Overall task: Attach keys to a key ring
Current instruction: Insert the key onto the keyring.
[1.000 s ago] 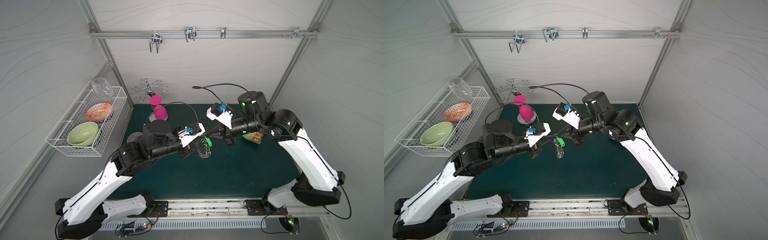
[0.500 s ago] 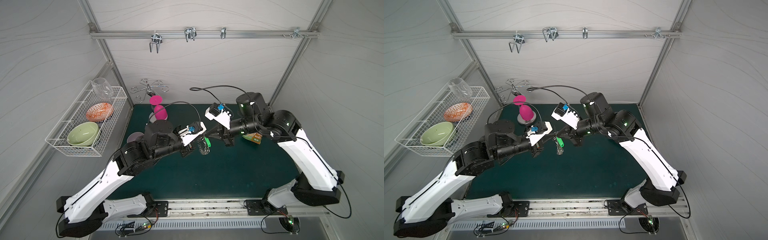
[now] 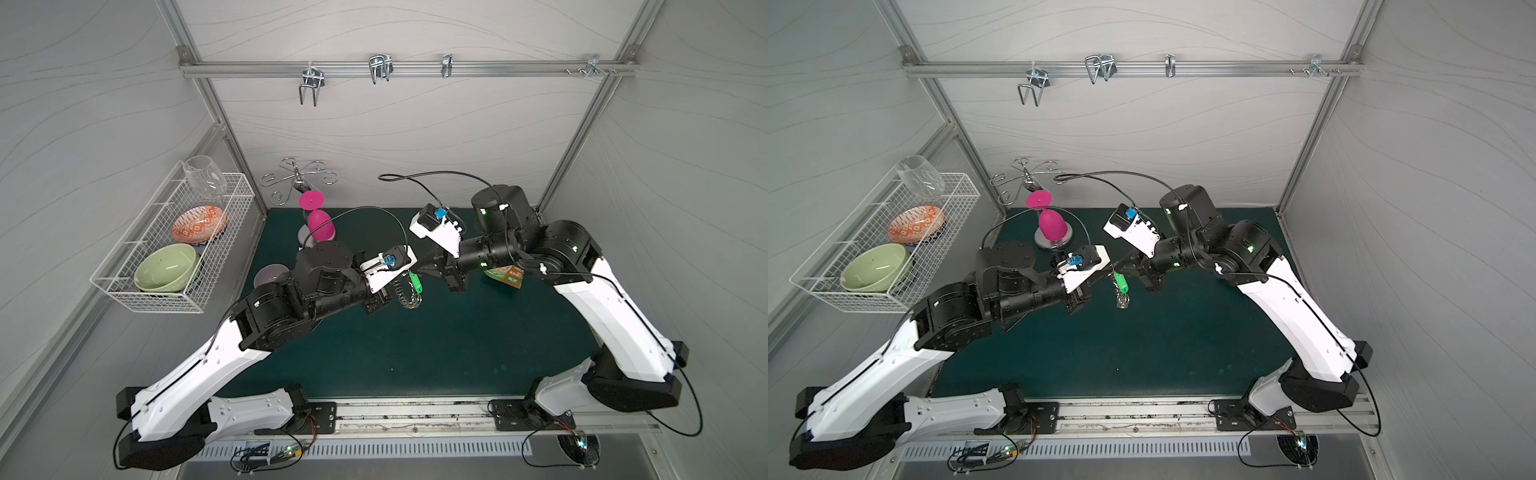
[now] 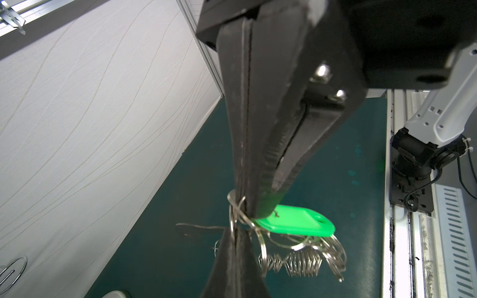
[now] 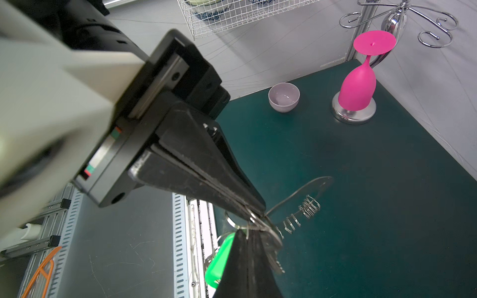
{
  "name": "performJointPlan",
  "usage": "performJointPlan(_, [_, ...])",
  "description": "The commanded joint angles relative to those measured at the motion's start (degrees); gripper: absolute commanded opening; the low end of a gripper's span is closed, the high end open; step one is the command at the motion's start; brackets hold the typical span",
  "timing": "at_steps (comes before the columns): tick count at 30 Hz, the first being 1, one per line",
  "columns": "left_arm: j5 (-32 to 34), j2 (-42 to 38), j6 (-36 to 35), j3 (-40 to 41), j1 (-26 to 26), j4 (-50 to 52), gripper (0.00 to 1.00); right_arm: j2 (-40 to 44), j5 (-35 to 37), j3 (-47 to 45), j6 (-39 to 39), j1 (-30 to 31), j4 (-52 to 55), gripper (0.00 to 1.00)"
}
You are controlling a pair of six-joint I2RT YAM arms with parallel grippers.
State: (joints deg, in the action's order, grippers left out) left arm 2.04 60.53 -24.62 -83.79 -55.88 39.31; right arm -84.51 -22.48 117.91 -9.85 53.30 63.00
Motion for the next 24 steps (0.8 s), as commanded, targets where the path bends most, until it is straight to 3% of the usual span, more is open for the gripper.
performJointPlan(1, [-0.24, -0.11, -1.81, -3.51, -1.45, -4.56, 0.0, -1.05, 0.94, 0.74, 0.78, 0.49, -1.3, 0.0])
performJointPlan(24, [3.12, 0.64, -5.78, -4.96, -2.37, -2.6, 0.0, -2.44, 1.89, 1.98, 1.04, 1.11, 0.34, 0.0])
